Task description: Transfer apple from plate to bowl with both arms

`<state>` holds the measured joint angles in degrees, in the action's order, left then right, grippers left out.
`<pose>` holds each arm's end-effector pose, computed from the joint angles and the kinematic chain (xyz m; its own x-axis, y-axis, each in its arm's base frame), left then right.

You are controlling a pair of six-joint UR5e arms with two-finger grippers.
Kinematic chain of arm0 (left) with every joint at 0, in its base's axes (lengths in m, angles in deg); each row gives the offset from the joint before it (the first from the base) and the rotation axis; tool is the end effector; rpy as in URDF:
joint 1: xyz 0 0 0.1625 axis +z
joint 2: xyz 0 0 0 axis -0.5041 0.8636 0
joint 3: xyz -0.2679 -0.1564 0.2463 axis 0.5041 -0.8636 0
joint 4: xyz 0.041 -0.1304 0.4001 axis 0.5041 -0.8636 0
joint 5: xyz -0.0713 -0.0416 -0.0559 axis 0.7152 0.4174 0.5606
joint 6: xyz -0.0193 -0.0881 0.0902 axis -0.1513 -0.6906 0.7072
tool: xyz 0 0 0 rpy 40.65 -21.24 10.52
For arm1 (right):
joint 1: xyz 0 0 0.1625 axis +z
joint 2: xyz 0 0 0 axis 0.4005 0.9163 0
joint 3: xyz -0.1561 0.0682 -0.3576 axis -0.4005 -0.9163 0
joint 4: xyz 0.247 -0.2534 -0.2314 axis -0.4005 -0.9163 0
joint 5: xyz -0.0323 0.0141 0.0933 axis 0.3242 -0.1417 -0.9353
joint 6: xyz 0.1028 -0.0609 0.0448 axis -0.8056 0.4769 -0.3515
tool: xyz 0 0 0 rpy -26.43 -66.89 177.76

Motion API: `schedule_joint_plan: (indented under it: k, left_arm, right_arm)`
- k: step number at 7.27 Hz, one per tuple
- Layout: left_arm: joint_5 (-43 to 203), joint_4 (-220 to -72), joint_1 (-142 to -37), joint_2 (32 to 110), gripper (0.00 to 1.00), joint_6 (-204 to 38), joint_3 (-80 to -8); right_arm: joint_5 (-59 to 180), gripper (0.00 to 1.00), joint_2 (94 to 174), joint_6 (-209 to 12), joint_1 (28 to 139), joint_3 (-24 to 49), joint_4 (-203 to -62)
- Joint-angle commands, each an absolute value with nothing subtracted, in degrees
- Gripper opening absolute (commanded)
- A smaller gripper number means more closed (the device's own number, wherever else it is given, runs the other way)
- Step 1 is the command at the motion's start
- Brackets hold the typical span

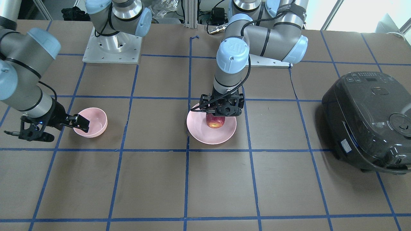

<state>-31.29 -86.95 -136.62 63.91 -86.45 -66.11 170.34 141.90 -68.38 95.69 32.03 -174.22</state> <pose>-0.2698 -0.4460 0.1830 -0.9994 -0.0301 -0.0147 -0.0308 0.9984 0.0479 -0.0205 -0.5188 0.1813 -0.9931 0.0866 -0.0788 0.0785 0.9919 0.1000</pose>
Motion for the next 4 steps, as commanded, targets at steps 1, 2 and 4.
schedule_joint_plan:
  k: [1,2,4]
  left_arm:
    - [-31.43,-82.6,-137.5,67.1,1.0,-86.11,-68.26]
    - [-31.43,-81.97,-137.5,67.9,1.0,-86.11,-68.62]
    - [-31.43,-79.61,-137.5,69.92,0.91,-86.11,-68.97]
  right_arm:
    - [171.4,1.0,141.7,-63.97,95.07,36.38,-177.49]
    - [172.28,1.0,141.7,-63.88,94.63,36.21,-177.49]
    - [174.66,1.0,141.61,-63.18,94.45,36.82,-176.8]
